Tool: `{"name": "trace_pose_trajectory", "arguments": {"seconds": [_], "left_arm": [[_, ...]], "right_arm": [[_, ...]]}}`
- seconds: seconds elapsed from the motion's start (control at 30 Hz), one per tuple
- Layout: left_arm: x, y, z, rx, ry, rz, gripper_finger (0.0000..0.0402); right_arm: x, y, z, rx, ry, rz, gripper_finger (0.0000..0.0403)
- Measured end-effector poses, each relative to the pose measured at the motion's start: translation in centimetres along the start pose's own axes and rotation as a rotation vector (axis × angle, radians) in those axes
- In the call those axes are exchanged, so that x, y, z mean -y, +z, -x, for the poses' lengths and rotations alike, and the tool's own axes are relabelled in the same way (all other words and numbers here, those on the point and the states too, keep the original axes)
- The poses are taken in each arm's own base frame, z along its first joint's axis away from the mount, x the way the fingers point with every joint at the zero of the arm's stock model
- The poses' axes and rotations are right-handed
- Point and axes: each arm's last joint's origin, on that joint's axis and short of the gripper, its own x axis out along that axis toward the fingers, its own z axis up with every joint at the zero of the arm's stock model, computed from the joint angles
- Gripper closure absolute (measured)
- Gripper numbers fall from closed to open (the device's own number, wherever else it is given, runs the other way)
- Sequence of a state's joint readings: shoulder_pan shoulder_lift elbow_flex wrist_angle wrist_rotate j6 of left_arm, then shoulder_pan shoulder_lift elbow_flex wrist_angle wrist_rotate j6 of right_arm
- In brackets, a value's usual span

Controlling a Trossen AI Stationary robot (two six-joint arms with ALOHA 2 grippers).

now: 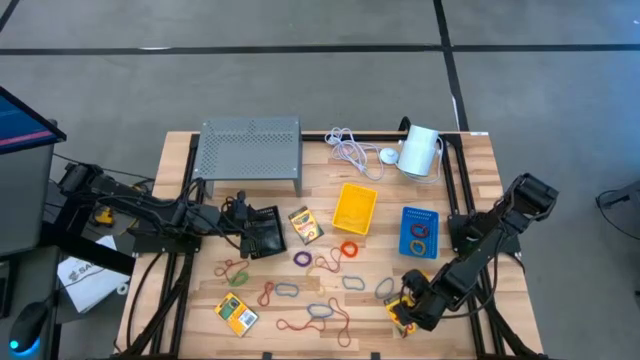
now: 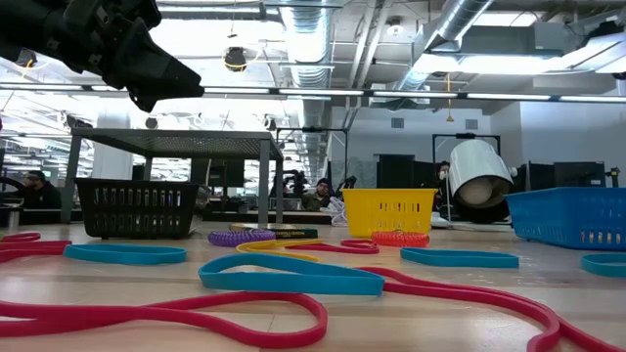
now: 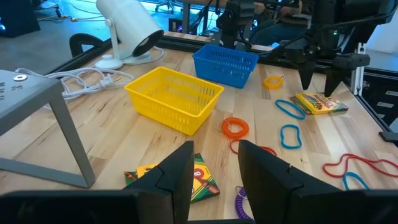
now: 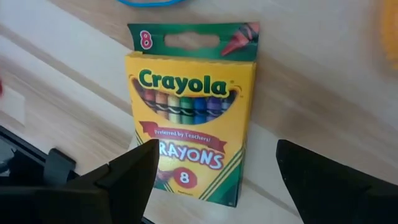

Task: Pick & Place Office Desk Supplies
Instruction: Put the yellow crayon box into the yellow bin

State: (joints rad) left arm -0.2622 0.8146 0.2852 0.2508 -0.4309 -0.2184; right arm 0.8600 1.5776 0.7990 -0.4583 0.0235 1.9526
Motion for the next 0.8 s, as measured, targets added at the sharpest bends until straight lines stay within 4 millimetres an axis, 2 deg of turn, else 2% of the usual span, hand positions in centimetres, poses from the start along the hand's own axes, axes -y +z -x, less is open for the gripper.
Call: {"name": "trace_pose_trajectory", "arguments": {"seconds": [0.23, 0.4, 0.63, 0.8], "left_arm": [[0.1, 0.2, 0.0, 0.017, -0.003, 0.008, 0.0279], [0.8, 0.5, -1.0, 0.059, -0.086, -0.004, 0.0279], [1.4, 0.5, -2.3, 0.018, -0.085, -0.073, 0.0279], [1.4, 0.6, -2.5, 0.017, -0.079, -0.073, 0.0279]], "right_arm": [[0.0, -0.1, -1.6, -0.025, -0.044, 0.033, 0.0085], [-0.5, 0.1, -1.6, -0.025, -0.064, 0.035, 0.0085], [-0.5, 0.1, -2.1, -0.019, -0.106, 0.033, 0.0085], [-0.5, 0.5, -2.8, -0.064, -0.160, 0.024, 0.0085]]}}
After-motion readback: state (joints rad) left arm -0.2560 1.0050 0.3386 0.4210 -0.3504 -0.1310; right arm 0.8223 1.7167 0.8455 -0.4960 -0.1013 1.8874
